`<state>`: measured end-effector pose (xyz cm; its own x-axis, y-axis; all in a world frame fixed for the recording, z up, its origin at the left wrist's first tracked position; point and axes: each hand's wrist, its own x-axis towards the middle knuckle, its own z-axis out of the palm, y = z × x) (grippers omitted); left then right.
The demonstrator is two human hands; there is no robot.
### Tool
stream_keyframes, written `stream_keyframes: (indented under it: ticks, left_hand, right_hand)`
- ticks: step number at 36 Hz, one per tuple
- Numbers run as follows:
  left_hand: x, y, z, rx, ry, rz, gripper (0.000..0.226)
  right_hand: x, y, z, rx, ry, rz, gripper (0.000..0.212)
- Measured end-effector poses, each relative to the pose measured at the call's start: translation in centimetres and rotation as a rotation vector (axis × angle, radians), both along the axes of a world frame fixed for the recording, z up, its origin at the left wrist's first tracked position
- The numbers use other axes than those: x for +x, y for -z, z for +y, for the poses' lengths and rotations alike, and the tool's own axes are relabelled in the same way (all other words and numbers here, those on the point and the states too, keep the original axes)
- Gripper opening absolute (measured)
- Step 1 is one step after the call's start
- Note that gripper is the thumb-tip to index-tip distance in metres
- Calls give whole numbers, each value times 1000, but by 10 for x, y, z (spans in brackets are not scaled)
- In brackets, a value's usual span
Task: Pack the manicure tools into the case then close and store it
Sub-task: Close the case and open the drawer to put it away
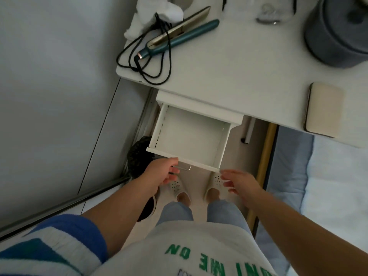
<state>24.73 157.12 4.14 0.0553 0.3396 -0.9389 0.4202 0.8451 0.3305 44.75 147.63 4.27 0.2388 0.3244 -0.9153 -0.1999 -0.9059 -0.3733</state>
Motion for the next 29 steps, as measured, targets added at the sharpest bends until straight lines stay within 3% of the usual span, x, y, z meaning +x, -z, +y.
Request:
stream_keyframes:
  ticks: [7,13,20,25,29]
  left_hand:
    - [53,-22,-5,90,63,7,17]
    - [158,-28,-15,146,146,-76,15]
    - [284,-17,-29,106,84,-124,14]
    - [351,-5,-35,-33,-44,-120,21]
    - [384,-1,-32,-112,-193,-112,24]
  right_hand:
    - [92,-20,-10,128,-216,-320,16]
    - [194,-17,4,194,-355,-538,24]
    - [322,-17,67,324,-506,-794,24]
    - [368,-4,98,327,-644,-845,37]
    - [376,8,108,324,-731,-725,46]
